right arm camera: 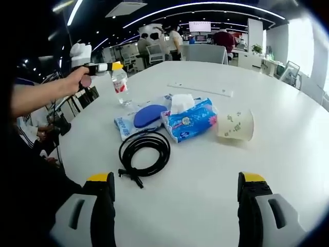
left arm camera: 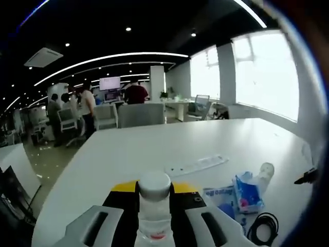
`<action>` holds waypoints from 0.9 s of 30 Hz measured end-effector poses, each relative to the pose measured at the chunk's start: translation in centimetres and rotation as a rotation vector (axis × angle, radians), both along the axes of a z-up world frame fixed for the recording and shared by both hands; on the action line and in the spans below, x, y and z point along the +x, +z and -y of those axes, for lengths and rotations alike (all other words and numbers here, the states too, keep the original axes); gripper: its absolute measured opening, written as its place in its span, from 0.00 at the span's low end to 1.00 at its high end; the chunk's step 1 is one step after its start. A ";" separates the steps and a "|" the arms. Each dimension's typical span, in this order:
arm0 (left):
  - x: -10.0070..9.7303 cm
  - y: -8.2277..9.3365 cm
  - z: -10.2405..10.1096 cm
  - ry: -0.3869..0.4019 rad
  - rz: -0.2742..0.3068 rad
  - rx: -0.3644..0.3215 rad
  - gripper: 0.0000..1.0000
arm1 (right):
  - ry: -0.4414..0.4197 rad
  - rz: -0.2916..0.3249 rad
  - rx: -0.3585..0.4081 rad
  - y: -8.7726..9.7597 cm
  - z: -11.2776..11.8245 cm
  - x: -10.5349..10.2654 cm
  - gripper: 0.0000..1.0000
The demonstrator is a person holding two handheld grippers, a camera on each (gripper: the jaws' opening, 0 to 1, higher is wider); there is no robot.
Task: Arrange the tabletop items into an orderly group along one side of the table until the central work area is clear of visible clutter.
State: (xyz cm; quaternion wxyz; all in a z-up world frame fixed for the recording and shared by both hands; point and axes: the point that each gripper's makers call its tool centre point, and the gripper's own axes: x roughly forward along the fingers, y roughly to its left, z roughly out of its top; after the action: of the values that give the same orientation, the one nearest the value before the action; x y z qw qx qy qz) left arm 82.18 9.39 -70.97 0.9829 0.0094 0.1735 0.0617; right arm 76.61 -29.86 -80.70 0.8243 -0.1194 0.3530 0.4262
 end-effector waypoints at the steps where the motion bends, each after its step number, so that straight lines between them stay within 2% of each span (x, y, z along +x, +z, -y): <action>1: 0.1 0.2 -0.1 -0.015 -0.003 -0.008 0.18 | -0.001 -0.001 -0.001 0.0 0.0 0.0 0.96; 5: 0.4 1.1 0.4 -0.117 -0.004 -0.005 0.18 | -0.011 0.000 0.003 0.0 0.2 -0.1 0.96; 6: 0.4 1.0 -0.1 -0.127 -0.008 -0.016 0.18 | -0.013 0.000 0.002 0.0 0.3 -0.1 0.96; 9: 0.3 1.3 0.4 -0.176 -0.014 -0.035 0.18 | -0.023 0.001 0.005 0.1 0.5 0.0 0.96; 10: 0.4 1.2 -0.3 -0.180 -0.017 -0.028 0.18 | -0.026 0.001 0.005 0.1 0.5 0.0 0.96; 17: 0.3 0.3 0.0 -0.292 -0.037 -0.054 0.18 | -0.035 0.004 0.002 0.1 0.7 0.1 0.96; 19: 0.2 0.3 0.9 -0.329 -0.046 -0.063 0.18 | -0.036 0.006 0.001 0.1 0.7 0.1 0.96; 22: 0.0 0.3 1.9 -0.377 -0.063 -0.043 0.18 | -0.036 0.006 -0.004 0.1 0.6 0.1 0.96; 27: 0.4 0.1 2.3 -0.421 -0.062 -0.039 0.19 | -0.044 0.005 -0.009 0.0 0.7 0.0 0.96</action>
State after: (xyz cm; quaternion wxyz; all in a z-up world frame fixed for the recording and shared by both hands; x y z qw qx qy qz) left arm 82.61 7.05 -70.85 0.9682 0.0282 0.1990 -0.1487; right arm 76.62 -30.59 -80.67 0.8338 -0.1162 0.3555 0.4060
